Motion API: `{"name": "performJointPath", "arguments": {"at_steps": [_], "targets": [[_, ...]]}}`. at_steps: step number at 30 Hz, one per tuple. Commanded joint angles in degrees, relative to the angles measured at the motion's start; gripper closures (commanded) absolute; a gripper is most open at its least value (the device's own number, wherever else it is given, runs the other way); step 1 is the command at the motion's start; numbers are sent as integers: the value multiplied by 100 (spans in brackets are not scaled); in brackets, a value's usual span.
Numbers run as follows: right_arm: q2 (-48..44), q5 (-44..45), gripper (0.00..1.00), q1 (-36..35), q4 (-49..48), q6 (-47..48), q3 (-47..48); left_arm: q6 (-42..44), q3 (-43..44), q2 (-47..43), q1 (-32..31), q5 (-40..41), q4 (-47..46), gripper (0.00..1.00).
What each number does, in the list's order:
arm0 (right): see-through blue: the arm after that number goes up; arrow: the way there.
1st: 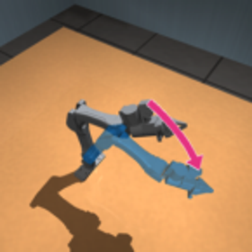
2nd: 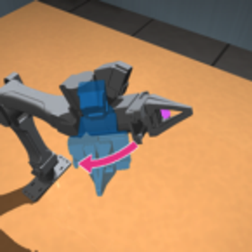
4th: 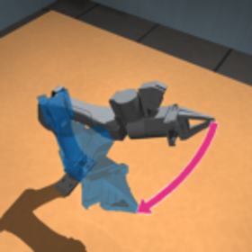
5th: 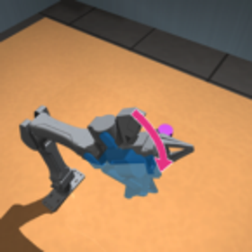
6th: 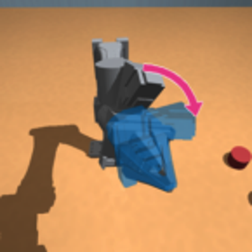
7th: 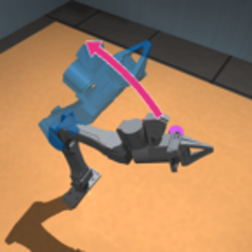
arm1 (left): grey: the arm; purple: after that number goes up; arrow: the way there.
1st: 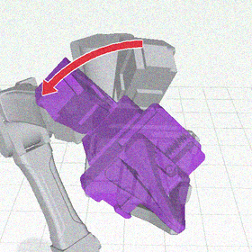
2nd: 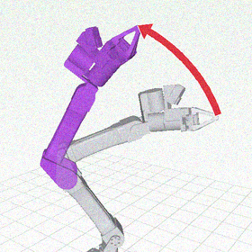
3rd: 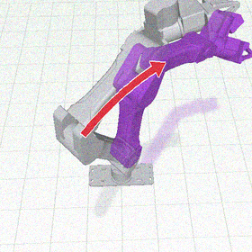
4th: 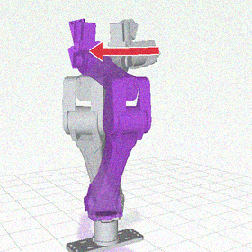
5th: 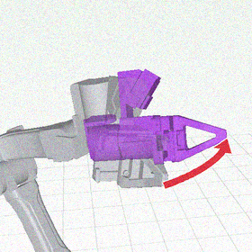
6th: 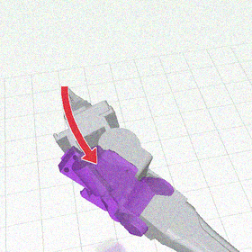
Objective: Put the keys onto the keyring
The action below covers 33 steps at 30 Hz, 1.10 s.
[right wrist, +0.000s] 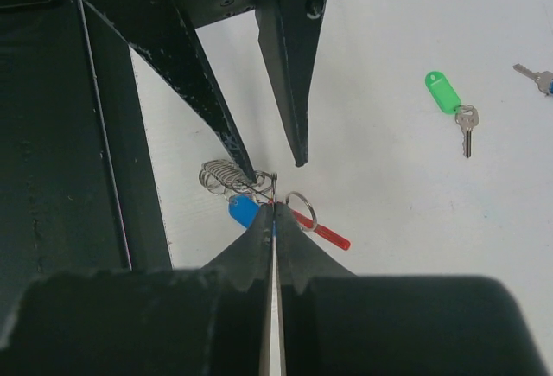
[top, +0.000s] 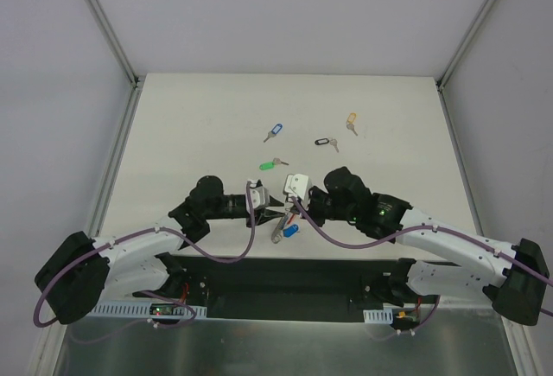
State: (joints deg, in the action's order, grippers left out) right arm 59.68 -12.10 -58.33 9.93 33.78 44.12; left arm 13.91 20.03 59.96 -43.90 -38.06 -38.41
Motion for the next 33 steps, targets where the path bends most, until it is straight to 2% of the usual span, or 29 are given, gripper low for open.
{"name": "performJointPath", "arguments": {"at_steps": [1,9,33], "targets": [[-9,-188,99,23,-360,-82,-9,-134,282,121,-31,-439,-245,72],[-27,-232,99,23,-378,-108,-52,-354,220,217,-31,-316,-676,74],[79,-337,99,23,-404,-144,-44,-460,361,261,-31,-606,-492,90]]}}
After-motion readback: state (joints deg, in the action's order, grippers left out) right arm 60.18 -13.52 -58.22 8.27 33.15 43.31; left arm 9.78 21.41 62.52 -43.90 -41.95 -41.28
